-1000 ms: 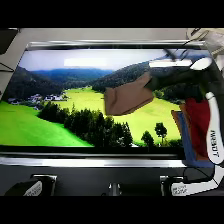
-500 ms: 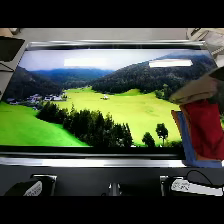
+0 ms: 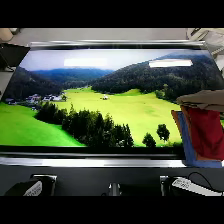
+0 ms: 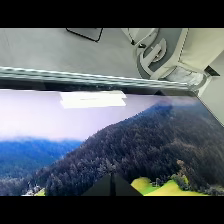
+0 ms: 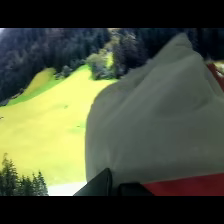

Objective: Fold the shirts.

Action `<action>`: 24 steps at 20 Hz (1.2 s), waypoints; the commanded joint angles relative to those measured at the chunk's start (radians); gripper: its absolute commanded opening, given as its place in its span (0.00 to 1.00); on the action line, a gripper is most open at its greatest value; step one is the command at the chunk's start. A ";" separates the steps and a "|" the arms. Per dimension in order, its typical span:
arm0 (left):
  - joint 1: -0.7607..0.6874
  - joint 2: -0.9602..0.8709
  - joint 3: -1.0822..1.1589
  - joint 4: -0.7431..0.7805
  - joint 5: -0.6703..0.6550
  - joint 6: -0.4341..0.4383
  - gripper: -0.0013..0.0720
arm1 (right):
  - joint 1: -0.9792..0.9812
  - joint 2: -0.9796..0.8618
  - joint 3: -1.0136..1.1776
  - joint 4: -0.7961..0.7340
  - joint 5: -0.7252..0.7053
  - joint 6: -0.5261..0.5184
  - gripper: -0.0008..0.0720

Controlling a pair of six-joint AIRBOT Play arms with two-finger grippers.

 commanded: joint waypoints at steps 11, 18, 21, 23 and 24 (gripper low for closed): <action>0.001 0.000 -0.002 -0.001 0.018 0.002 0.06 | -0.059 0.325 -0.648 -0.605 -0.007 -0.103 0.04; -0.001 0.000 -0.002 -0.005 0.018 -0.002 0.06 | -0.059 0.325 -0.756 -0.604 -0.069 -0.114 0.04; -0.001 0.000 -0.002 -0.005 0.018 -0.002 0.06 | -0.059 0.325 -0.756 -0.617 -0.053 -0.117 0.07; -0.001 0.000 -0.002 -0.005 0.015 -0.002 0.06 | -0.059 0.325 -0.755 -0.634 -0.076 -0.164 0.84; -0.001 0.001 -0.001 -0.005 0.012 -0.002 0.06 | -0.059 0.326 -0.748 -0.633 -0.121 -0.213 0.96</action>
